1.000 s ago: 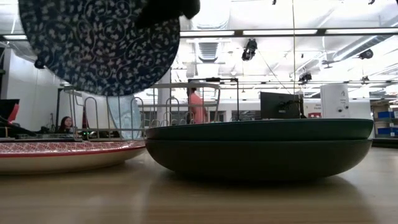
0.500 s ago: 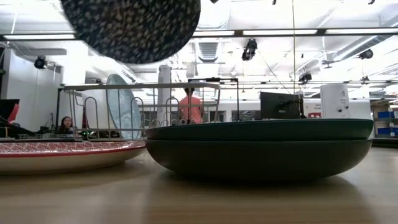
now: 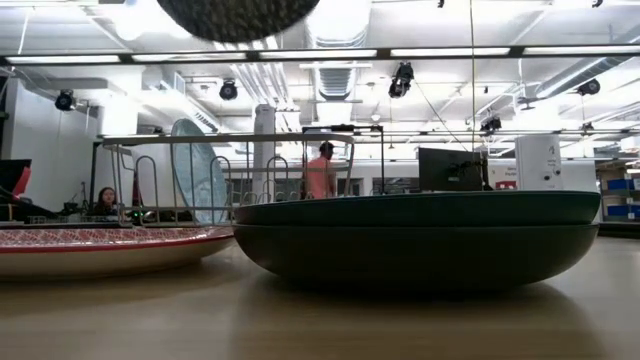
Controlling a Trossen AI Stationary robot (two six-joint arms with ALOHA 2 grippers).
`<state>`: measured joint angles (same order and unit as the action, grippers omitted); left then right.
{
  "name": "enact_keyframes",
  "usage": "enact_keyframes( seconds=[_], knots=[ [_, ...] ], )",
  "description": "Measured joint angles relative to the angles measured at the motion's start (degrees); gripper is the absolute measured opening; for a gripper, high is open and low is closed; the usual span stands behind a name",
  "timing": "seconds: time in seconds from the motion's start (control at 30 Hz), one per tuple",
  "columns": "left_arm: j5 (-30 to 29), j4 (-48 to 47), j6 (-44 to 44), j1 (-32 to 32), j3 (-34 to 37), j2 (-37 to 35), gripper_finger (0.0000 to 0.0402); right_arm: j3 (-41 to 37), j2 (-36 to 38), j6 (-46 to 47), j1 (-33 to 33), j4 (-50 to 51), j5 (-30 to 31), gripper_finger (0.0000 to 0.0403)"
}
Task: Sort dishes
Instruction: Put the blue patterned plate into the dish rack
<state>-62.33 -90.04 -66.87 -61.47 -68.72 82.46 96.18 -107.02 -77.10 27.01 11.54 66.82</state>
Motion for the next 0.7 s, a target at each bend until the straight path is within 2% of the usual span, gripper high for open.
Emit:
enact_keyframes(
  seconds=[0.13,0.3,0.43,0.6,0.7],
  knots=[
    [0.31,0.0,0.2,0.02,0.43,0.0,0.0157,0.0,0.0,-8.92,1.97,-10.43,-0.49,0.0022],
    [0.31,0.0,0.42,0.02,1.27,0.0,0.0156,-0.36,0.67,-20.34,3.33,-26.12,-4.78,0.0022],
    [0.36,0.0,0.4,0.02,2.06,0.0,0.0156,-3.23,4.95,-22.29,2.03,-29.22,-10.53,0.0022],
    [0.4,0.0,0.42,0.04,2.28,0.0,0.0156,-13.8,11.9,-19.39,-1.16,-31.98,-15.92,0.0022],
    [0.38,0.0,0.42,0.04,2.28,-0.04,0.0156,-22.57,15.6,-24.05,-2.69,-42.39,-16.29,0.0022]
  ],
)
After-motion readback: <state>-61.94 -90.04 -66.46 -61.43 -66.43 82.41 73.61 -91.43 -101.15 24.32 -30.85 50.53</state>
